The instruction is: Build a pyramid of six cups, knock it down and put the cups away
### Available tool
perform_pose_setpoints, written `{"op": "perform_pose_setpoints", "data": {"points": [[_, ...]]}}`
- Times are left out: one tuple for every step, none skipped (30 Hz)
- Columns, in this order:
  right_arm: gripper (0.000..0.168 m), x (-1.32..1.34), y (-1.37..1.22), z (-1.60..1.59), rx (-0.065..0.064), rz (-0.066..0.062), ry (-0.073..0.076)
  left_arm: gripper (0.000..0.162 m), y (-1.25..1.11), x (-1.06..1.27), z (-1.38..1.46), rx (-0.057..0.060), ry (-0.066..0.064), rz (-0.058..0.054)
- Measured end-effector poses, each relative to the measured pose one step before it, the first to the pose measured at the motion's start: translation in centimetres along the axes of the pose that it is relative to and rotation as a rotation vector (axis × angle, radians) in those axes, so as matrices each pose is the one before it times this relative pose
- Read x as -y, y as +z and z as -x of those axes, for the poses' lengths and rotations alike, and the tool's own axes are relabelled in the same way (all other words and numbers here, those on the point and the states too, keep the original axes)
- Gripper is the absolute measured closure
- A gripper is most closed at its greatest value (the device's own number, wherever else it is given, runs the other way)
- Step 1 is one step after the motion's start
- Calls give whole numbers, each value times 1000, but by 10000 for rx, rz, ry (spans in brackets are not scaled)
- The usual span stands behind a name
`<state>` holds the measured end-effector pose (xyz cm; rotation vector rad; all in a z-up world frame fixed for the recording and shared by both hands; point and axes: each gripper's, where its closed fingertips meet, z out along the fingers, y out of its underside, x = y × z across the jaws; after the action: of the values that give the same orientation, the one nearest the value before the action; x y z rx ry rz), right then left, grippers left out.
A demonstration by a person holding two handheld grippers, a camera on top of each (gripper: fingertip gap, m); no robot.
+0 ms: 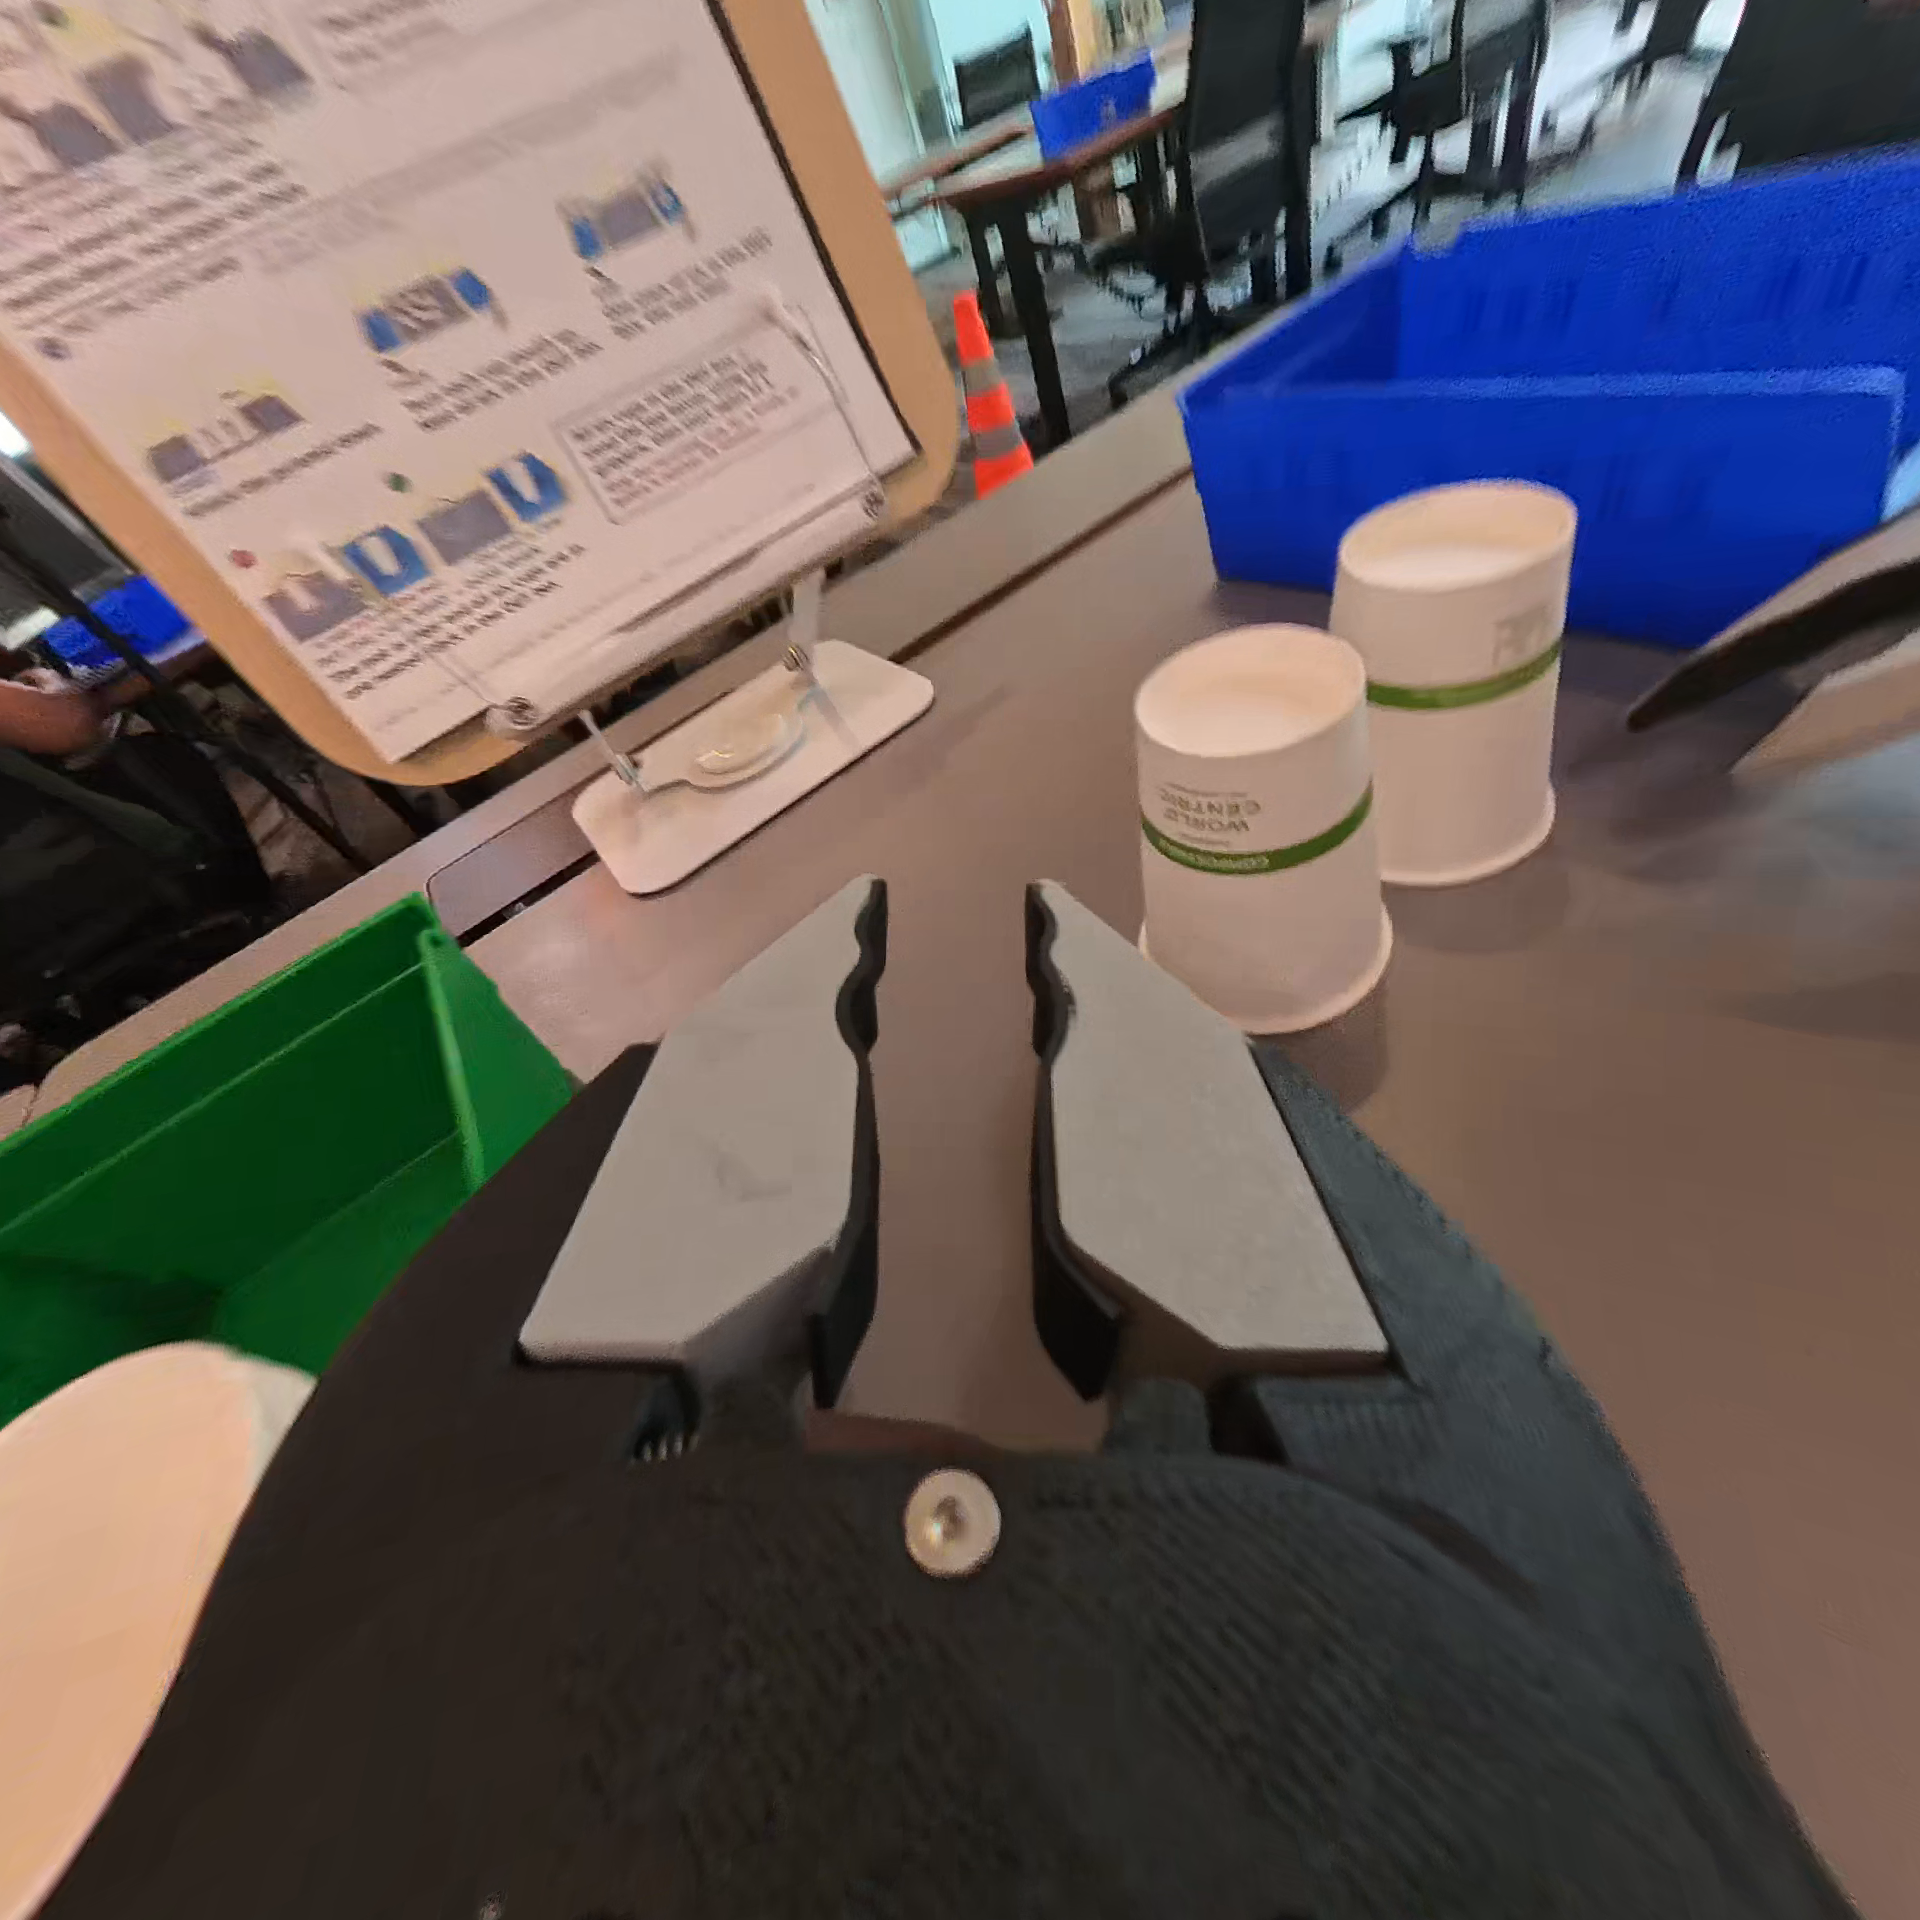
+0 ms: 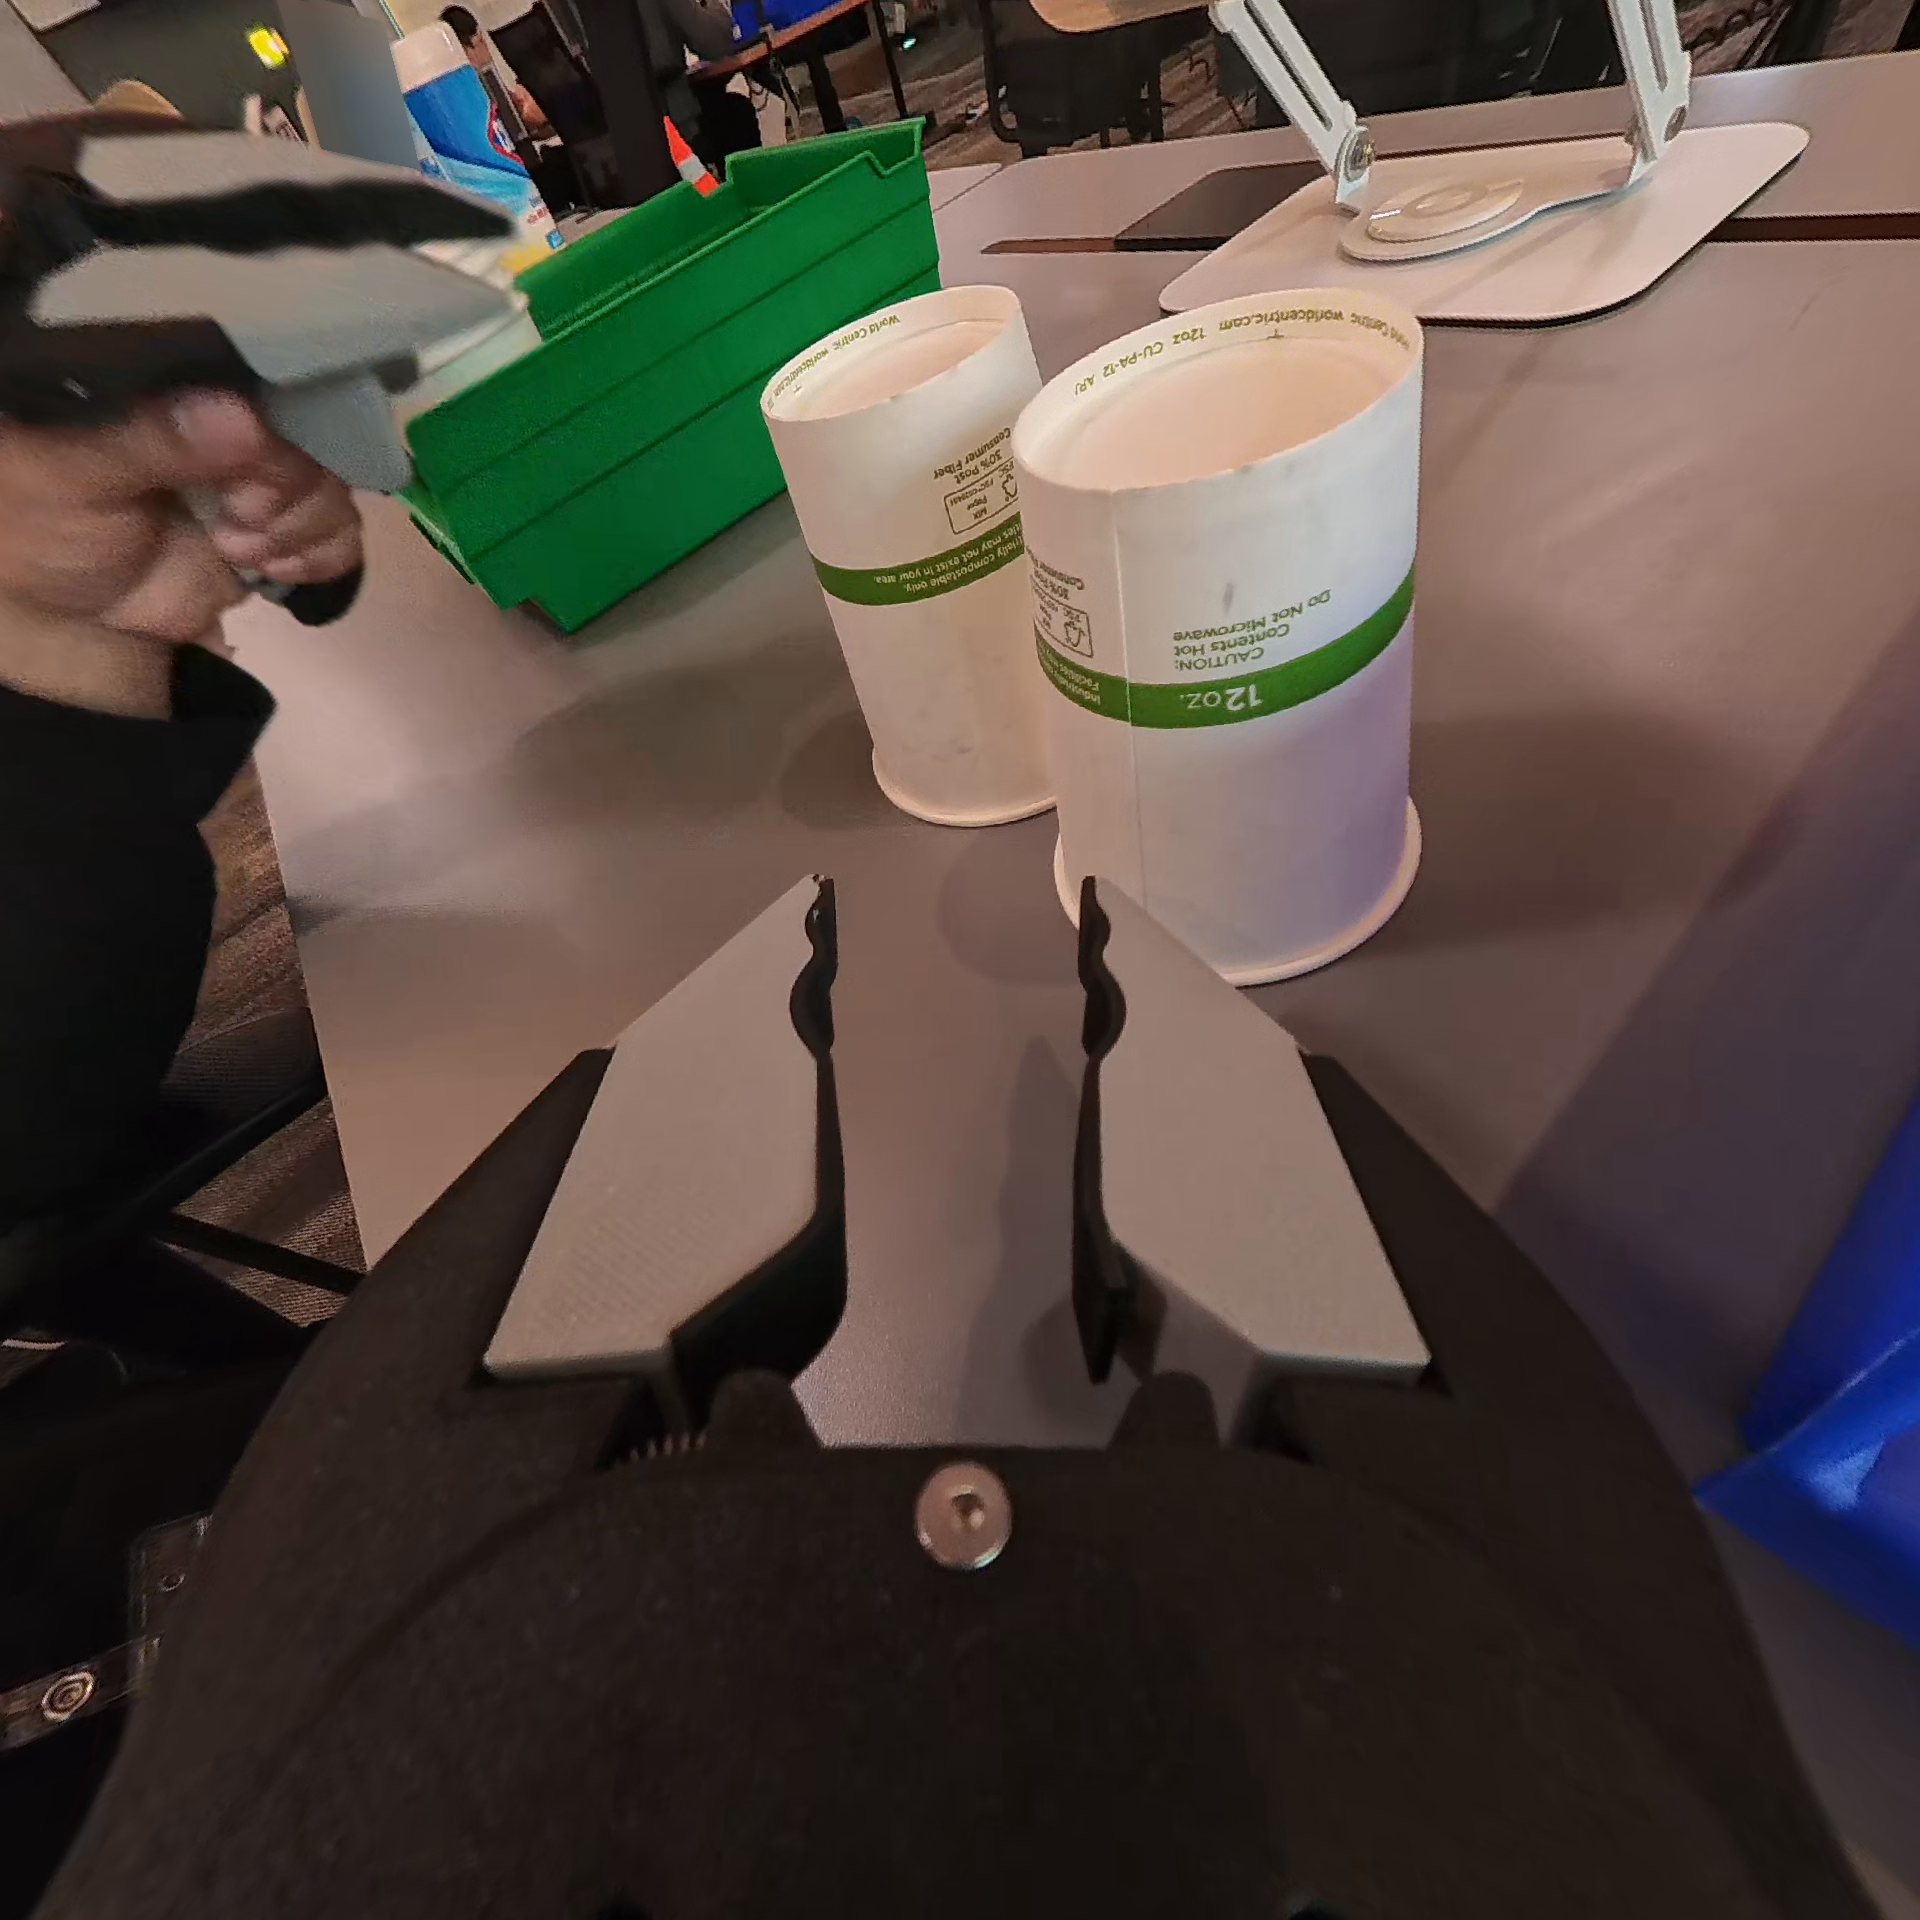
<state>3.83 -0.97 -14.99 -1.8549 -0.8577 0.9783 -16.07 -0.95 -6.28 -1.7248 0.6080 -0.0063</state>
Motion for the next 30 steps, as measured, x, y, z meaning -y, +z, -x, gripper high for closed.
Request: {"op": "perform_pose_setpoints", "data": {"points": [[124,5,-12,6,-15,-1,-24,138,-1195,593,1114,16,-480,-349],[124,-8,3,8,-22,2,-29,138,-1140,505,1189,36,-486,-301],[124,-11,11,3,-23,8,-28,138,-1121,450,1293,115,-436,-271],[124,-23,14,-4,-22,13,-24,139,-1082,346,1322,163,-343,-219],[124,-11,14,0,-18,14,-18,138,-1016,195,1206,148,-235,-123],[124,-18,13,-3,-13,14,-11,138,-909,39,1080,131,-148,-31],[124,-25,20,-15,-11,18,-4,138,-815,-62,995,131,-85,19],[124,-26,14,-15,-5,21,3,139,-714,-153,875,116,-39,52],[124,-20,15,0,-1,14,5,142,-607,-256,782,94,-5,95],[124,-3,8,-4,-1,6,3,146,-476,-367,727,108,2,127],[124,-5,-2,-6,-4,3,1,148,-334,-457,725,136,-11,164],[124,0,0,-5,-4,0,0,149,-186,-583,690,143,-31,225],[124,2,1,-3,-2,-1,0,149,-66,-662,627,132,-71,274],[124,2,1,-8,-4,-1,-3,149,9,-641,576,121,-129,273],[124,-4,-5,7,-5,-3,-5,149,34,-482,491,94,-156,208],[124,14,-3,3,-2,-7,-6,149,8,-332,269,18,-119,140],[124,-3,-12,7,-1,-5,-6,149,-5,-261,33,-53,-27,121],[124,0,8,2,0,1,-3,148,-3,-193,-86,-45,68,114],[124,-6,-1,-3,3,7,2,146,1,-133,-107,-1,111,91],[124,-13,11,3,6,7,2,147,21,-74,-197,-23,103,79],[124,-1,7,9,4,2,-2,147,59,-93,-324,-101,78,90],[124,-3,-3,9,2,-1,-4,147,98,-130,-285,-104,58,103],[124,9,-13,5,1,-4,-5,147,156,-190,-69,7,48,112],[124,1,-3,9,-1,-6,-8,148,200,-234,178,122,34,120],[124,8,-7,7,-4,-5,-10,148,232,-302,195,110,15,139],[124,0,6,3,-3,-2,-10,148,246,-333,65,10,3,154],[124,-8,2,8,0,5,-6,147,211,-297,21,-12,2,124],[124,-11,2,-1,-2,9,-3,147,165,-200,120,54,6,80],[124,-5,13,2,-4,6,-3,147,122,-157,191,94,8,63],[124,-2,-1,-7,-2,2,-5,148,94,-119,176,84,-2,47]]}}
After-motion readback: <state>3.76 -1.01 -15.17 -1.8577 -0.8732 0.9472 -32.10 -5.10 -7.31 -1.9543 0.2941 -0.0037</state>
